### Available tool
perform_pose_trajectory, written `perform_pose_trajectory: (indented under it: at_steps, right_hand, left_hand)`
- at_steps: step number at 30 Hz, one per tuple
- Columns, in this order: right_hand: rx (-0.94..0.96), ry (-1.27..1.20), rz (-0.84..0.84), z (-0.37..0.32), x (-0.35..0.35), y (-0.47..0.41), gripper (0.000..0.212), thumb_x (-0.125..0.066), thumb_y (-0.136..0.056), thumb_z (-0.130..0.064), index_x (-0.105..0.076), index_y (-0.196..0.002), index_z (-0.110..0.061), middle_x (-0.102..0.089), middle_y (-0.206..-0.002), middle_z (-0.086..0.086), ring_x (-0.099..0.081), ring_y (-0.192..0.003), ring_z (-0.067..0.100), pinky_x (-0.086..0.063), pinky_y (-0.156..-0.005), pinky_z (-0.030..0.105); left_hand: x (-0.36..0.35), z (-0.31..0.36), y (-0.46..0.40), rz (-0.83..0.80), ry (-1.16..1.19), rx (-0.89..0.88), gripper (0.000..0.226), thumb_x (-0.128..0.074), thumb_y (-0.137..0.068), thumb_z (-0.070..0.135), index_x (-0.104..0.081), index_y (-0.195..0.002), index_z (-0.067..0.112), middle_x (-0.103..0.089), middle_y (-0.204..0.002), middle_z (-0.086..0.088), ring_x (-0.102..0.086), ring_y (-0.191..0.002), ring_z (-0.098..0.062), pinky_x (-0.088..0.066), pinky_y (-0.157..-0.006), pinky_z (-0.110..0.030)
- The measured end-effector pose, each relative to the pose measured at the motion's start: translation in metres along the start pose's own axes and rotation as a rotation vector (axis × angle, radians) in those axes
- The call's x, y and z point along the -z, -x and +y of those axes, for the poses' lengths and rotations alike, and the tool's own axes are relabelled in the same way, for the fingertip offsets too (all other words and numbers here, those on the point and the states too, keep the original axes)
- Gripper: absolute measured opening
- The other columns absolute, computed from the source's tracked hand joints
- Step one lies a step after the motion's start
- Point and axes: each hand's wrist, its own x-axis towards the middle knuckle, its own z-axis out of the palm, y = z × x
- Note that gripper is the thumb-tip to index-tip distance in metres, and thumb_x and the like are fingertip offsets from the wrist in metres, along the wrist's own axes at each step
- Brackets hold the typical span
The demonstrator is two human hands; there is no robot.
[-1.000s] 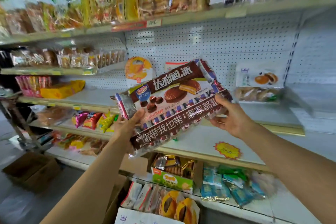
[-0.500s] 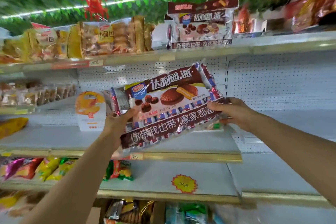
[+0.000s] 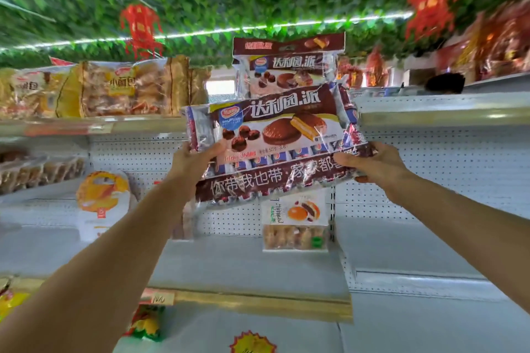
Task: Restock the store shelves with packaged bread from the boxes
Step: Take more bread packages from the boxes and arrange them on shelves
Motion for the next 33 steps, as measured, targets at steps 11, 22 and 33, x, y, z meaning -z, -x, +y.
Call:
perform_pose_trajectory:
  at_steps: [11,22,33]
  right_hand:
    - [0.199,-0.008,0.196,-0.05,-0.031,-0.127,0.081,-0.087,-0.066,-0.038,-0.05,-0.132,-0.01,-0.059,-0.111,0.001,-0.056,-0.111,0.019,-0.043,-0.096,0.027]
    - [0.253,0.129,0.271,-0.08,-0.078,-0.246,0.107,-0.083,-0.069,-0.049,-0.026,-0.151,-0.01,-0.036,-0.152,0.008,-0.037,-0.138,0.027,-0.035,-0.112,0.037]
    - [-0.012,0.466,0.135,-0.062,-0.09,-0.276,0.068,-0.087,-0.053,-0.055,-0.048,-0.093,-0.015,-0.048,-0.103,0.015,-0.05,-0.077,0.022,-0.042,-0.064,0.032]
  left_hand:
    - [-0.031,0.075,-0.142,0.095,-0.023,-0.231,0.104,-0.081,-0.071,0.051,-0.028,-0.155,0.02,-0.037,-0.156,-0.009,-0.034,-0.143,-0.034,-0.029,-0.116,-0.052]
    - [-0.044,0.107,-0.263,0.124,0.006,-0.275,0.104,-0.075,-0.08,0.05,-0.014,-0.158,0.019,-0.023,-0.163,-0.008,-0.023,-0.147,-0.037,-0.022,-0.117,-0.061]
    - [-0.041,0.062,-0.312,-0.008,-0.053,-0.254,0.126,-0.088,-0.051,0.065,-0.028,-0.154,0.026,-0.04,-0.155,-0.009,-0.043,-0.136,-0.037,-0.035,-0.111,-0.06]
